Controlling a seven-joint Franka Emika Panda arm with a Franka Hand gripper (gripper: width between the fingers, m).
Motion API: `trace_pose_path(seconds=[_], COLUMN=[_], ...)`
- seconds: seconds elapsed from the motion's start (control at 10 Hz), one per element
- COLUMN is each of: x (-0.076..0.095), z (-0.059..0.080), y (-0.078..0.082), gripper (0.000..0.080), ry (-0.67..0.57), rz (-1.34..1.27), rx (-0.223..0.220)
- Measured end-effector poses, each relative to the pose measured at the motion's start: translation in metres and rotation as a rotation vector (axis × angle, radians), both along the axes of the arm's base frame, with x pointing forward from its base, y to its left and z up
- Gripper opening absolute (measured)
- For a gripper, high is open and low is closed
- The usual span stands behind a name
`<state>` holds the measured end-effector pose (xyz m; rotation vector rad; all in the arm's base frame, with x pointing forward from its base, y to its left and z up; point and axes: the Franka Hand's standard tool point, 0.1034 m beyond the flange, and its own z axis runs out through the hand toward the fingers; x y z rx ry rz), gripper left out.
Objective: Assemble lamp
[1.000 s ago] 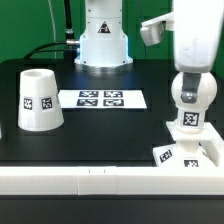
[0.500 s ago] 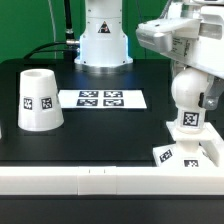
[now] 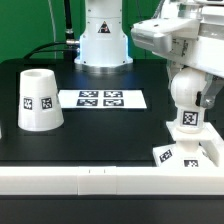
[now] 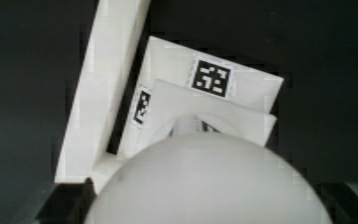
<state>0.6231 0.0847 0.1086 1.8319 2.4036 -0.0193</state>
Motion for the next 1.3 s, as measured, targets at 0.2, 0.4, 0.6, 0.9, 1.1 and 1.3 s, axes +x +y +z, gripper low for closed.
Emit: trace_pose_path(seconds=[0.2, 0.4, 0.6, 0.9, 1.1, 1.3], x=[-0.0004, -0.0020, -0.0036, -0.0046, -0.0046, -0.0047], z=[-0.0001, -0.0005, -0.0008, -0.0007, -0.0007, -0.0008], y=[-0.0006, -0.0039, -0.0050, -0.0056, -0.0055, -0.0050], gripper=[0.0575, 0.0575, 0.0577, 0.0577, 0.0577, 0.0577], ry=[0.002, 0.017, 0.026, 0.037, 0.027, 0.019], rz=[-0.041, -0.271, -0.477, -0.730, -0.888, -1.019], rx=[0.006, 0.018, 0.052, 0.086, 0.092, 0.098])
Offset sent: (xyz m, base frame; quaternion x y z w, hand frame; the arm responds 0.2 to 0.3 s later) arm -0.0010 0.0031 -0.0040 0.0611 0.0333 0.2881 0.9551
